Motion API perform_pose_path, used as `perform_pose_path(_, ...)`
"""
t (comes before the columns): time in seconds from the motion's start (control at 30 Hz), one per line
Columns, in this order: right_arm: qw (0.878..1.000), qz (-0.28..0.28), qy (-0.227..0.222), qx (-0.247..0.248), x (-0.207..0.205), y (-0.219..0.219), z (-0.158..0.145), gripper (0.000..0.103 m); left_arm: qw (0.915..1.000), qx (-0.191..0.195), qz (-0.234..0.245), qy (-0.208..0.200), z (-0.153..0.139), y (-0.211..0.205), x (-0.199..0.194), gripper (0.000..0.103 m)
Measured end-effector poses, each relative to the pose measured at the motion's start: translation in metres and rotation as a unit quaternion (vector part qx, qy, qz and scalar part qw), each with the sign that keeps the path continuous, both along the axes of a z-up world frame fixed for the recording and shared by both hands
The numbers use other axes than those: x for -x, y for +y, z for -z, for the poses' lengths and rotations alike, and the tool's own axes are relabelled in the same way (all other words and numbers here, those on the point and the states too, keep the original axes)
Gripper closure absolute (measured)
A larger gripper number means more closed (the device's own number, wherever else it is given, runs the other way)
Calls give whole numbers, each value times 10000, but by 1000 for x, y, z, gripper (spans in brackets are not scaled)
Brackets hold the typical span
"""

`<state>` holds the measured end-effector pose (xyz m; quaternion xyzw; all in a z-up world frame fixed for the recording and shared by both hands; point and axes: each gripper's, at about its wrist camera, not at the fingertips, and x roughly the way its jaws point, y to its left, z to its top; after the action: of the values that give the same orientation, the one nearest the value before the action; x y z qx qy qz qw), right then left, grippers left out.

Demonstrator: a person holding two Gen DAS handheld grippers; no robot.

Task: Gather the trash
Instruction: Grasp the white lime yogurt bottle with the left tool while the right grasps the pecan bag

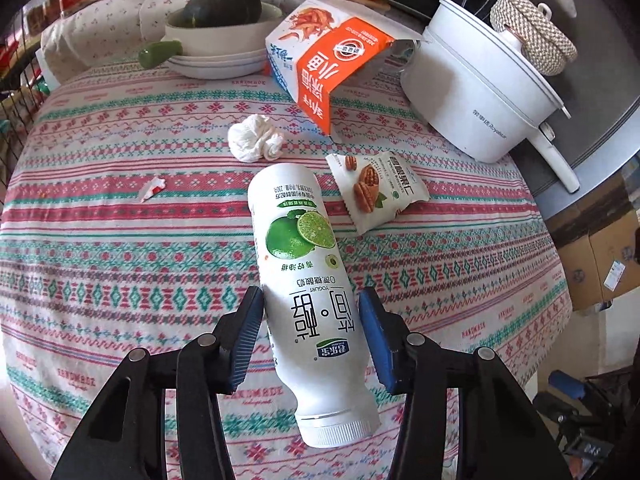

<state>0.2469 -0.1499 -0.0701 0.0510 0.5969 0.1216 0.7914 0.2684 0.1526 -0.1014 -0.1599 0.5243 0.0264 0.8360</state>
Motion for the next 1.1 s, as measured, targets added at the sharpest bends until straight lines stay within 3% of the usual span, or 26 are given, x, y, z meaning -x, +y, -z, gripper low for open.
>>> perform_pose_path(0.2,9999,-84,1,150,3,11,13,26,9988,-453,132,133,0,27,26,51)
perform_pose_path(0.37,9998,-143,-99,127,-16,39,16,26,9976,-156,162,661,17,57,31,51)
perform_pose_path(0.5,9997,-107,-186,-64,-44,67,18,26,9962,412,51,770,28,71,24,48)
perform_pose_path(0.63,9995,-35,-236,-213,-71,95,24,26,9940,692,-153,834,41,80,19,51)
perform_pose_path(0.8,9991,1,-263,-318,-103,127,29,26,9984,183,-216,493,25,82,19,52)
perform_pose_path(1.1,9972,352,-262,-602,-152,174,52,26,9988,159,-209,414,15,99,36,52)
